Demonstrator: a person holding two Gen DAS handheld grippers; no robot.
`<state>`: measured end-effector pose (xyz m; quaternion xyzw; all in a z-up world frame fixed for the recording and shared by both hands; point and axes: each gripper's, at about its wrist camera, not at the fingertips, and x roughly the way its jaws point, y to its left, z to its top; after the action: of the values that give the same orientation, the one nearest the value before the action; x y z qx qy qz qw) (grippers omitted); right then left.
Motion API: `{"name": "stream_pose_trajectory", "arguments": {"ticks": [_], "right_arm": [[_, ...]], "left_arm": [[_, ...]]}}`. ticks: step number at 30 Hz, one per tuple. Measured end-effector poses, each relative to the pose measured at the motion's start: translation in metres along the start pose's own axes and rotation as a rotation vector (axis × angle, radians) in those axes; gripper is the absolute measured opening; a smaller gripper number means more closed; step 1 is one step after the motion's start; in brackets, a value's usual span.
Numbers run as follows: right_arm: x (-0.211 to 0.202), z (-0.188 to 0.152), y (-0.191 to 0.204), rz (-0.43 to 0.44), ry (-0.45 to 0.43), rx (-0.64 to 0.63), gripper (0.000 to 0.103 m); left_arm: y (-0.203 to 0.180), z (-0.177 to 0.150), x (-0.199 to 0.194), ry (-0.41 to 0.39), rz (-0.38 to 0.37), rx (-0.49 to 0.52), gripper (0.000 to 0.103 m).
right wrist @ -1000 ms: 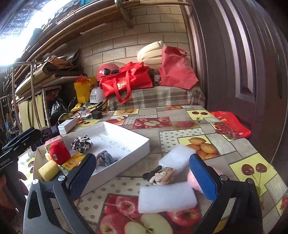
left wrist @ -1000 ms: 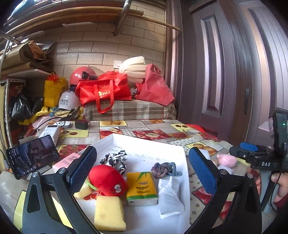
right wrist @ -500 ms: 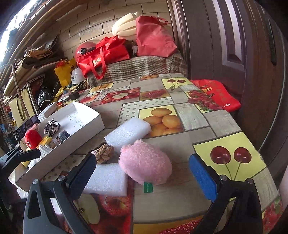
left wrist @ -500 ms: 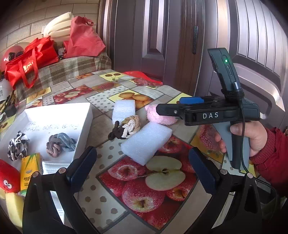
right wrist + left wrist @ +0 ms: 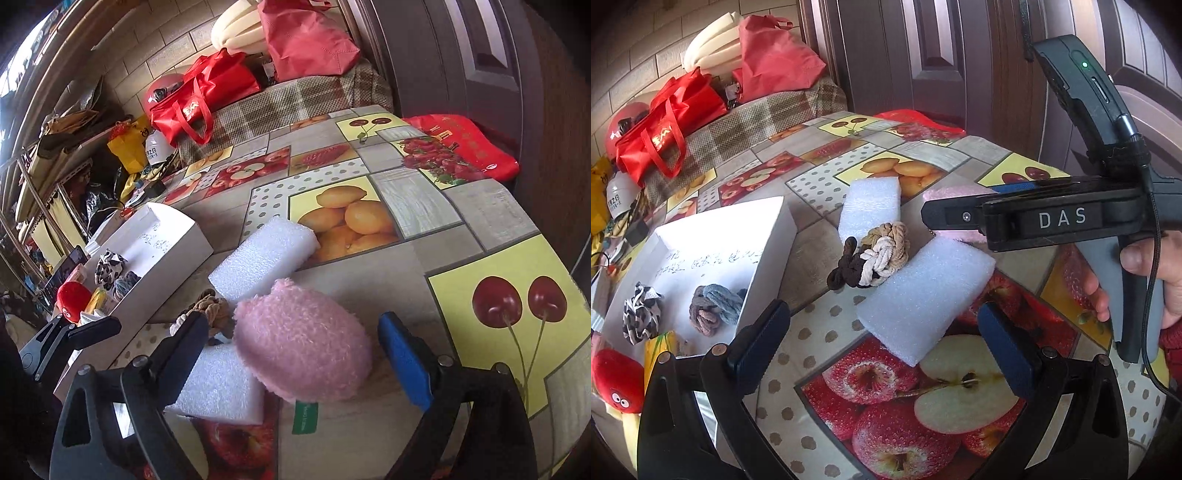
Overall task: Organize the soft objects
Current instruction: 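Grasp the white foam block with the left gripper while the right grasps the pink fluffy ball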
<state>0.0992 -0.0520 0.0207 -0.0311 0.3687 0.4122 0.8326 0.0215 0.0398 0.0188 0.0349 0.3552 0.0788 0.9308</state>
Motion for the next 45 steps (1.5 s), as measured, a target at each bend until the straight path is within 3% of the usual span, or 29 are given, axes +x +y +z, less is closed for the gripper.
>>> {"name": "stream_pose_trajectory", "arguments": {"ticks": [2, 5, 6, 12, 17, 19, 21, 23, 30, 38, 41, 45], "right_arm": [[0.004, 0.001, 0.001, -0.012, 0.019, -0.008, 0.091], [0.009, 0.001, -0.001, -0.009, 0.044, 0.0, 0.069], [0.01, 0.001, -0.002, 0.002, 0.051, 0.004, 0.067], [-0.011, -0.003, -0.015, -0.011, -0.042, 0.078, 0.064], [-0.011, -0.004, -0.03, 0.012, -0.039, 0.162, 0.064], [-0.01, -0.004, -0.03, 0.017, -0.036, 0.165, 0.064], [-0.01, -0.004, -0.03, 0.017, -0.039, 0.165, 0.064], [-0.011, -0.005, -0.03, 0.018, -0.046, 0.169, 0.064], [-0.032, -0.01, -0.027, 0.017, -0.149, 0.163, 0.064], [-0.072, -0.021, 0.003, -0.068, -0.347, 0.06, 0.064], [-0.087, -0.026, 0.016, -0.103, -0.426, 0.02, 0.064], [-0.093, -0.03, 0.034, -0.104, -0.459, -0.022, 0.064]], "left_arm": [[-0.001, 0.002, 0.003, 0.007, -0.009, 0.011, 0.102], [0.0, 0.003, 0.005, 0.018, -0.047, 0.005, 0.102], [0.002, 0.003, 0.006, 0.019, -0.062, -0.002, 0.102], [0.007, 0.008, 0.015, 0.048, -0.118, -0.032, 0.102], [-0.004, 0.013, 0.033, 0.116, -0.127, 0.013, 0.102], [-0.007, 0.012, 0.04, 0.151, -0.152, 0.029, 0.094], [-0.006, 0.012, 0.036, 0.13, -0.182, 0.028, 0.069], [-0.007, 0.012, 0.035, 0.123, -0.17, 0.031, 0.067], [-0.019, 0.008, -0.001, -0.048, -0.123, 0.091, 0.066], [-0.003, -0.002, -0.053, -0.324, -0.049, 0.017, 0.066], [0.007, -0.006, -0.062, -0.355, -0.035, -0.038, 0.066], [0.02, -0.013, -0.07, -0.366, -0.033, -0.085, 0.066]]}}
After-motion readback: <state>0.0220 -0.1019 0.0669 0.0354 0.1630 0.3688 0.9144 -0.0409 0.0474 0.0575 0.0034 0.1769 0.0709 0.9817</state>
